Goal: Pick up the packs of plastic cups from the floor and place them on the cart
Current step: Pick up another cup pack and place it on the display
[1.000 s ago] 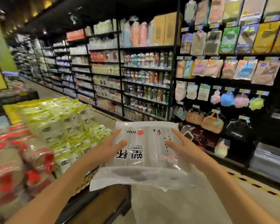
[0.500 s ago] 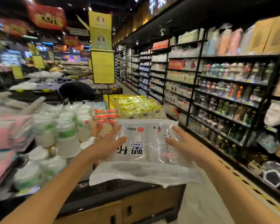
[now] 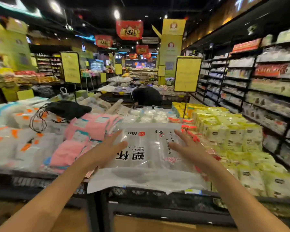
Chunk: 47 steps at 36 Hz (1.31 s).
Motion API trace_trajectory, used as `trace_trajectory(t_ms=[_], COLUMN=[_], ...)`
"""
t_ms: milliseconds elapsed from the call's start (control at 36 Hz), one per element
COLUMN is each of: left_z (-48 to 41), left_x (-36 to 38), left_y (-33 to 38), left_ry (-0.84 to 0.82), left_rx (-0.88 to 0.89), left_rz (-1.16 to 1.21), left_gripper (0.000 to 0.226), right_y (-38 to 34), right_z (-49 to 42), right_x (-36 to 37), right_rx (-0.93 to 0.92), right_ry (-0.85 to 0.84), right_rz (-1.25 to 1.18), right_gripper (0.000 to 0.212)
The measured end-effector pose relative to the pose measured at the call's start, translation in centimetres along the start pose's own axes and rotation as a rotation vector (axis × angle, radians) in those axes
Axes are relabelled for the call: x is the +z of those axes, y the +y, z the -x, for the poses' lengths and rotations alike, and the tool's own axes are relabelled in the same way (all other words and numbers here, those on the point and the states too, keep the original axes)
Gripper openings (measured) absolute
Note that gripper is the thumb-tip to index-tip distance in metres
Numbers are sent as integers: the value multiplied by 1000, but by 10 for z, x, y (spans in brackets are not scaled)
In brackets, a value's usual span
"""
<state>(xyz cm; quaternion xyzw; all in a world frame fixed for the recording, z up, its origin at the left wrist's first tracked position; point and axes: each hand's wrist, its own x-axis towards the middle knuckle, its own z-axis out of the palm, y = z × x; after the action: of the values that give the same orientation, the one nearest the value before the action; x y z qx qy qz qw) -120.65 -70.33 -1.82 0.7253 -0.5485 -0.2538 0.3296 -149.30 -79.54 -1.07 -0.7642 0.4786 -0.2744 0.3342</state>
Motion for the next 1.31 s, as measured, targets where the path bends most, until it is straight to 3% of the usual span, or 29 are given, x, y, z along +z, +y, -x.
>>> trace_trajectory(t_ms=[83,222,333,444,639,722,972,1306], left_z=[7,2,5,8,30,49,109,198], left_x=[-29,-70,-93,-113,-139,-145,-178,-280], left_y=[-25,-80,-113,-137,-167,-181,-232,-335], left_ry=[71,128,221,324,511,582,751,936], left_rx=[-42,-116,-245,-408,-521,-586,-740,-775], left_rz=[-62,41,71,108,91,62,75,243], left_gripper=[59,72,67,69,73,74,69,77], right_y=[-19,-47,-66,-92,-132,-152,-215,-339], right_z=[-26,-70,-113,-148,-204,-212,-205,-163], right_x=[37,92,136,173,249,282,390,541], right_rx=[-21,-63,-130,-225,-374,-480,-560,-714], right_ry=[-78,-214,-300,-416,-603,-654,-937,-1026], right_rz=[-19,-74,1,9,-6,31,-51,-36], right_gripper=[70,71,83,71,72,70,73,74])
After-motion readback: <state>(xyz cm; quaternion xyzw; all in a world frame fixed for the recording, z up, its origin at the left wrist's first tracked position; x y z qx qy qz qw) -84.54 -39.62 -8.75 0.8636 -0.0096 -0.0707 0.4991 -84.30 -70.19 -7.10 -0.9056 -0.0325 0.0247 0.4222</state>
